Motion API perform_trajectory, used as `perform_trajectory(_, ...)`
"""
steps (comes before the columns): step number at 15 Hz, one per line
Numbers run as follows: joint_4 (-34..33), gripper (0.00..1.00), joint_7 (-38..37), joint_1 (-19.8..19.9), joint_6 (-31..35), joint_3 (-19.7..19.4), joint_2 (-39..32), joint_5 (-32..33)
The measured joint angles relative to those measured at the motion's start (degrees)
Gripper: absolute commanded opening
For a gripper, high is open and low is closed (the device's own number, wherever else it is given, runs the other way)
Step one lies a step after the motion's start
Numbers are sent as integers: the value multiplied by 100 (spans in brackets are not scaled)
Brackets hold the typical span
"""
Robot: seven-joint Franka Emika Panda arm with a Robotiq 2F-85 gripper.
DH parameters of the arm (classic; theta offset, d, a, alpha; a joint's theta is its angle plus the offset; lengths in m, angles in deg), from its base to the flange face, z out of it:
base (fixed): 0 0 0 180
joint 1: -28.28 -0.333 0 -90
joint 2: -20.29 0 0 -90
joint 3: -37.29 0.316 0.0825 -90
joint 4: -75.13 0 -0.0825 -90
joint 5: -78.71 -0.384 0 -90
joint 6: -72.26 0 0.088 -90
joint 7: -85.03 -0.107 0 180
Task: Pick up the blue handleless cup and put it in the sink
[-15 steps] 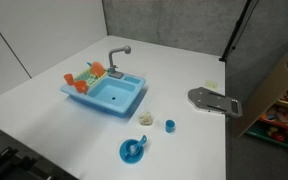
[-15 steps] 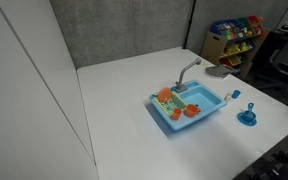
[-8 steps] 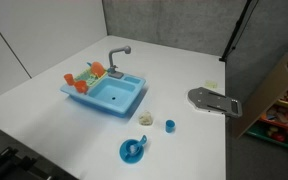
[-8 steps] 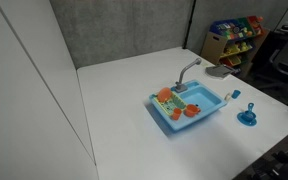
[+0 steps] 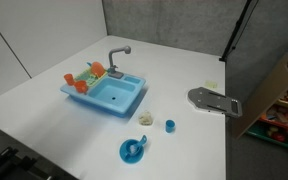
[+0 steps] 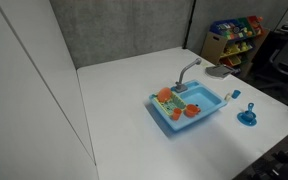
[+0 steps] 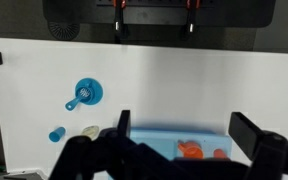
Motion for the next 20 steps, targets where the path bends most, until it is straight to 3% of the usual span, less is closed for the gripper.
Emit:
perform_trajectory(8,-955,100,-1103,543,129,-70,-1319,0)
perform_trajectory(20,-1698,100,-1966,1135,1155,-880,-2997,-170)
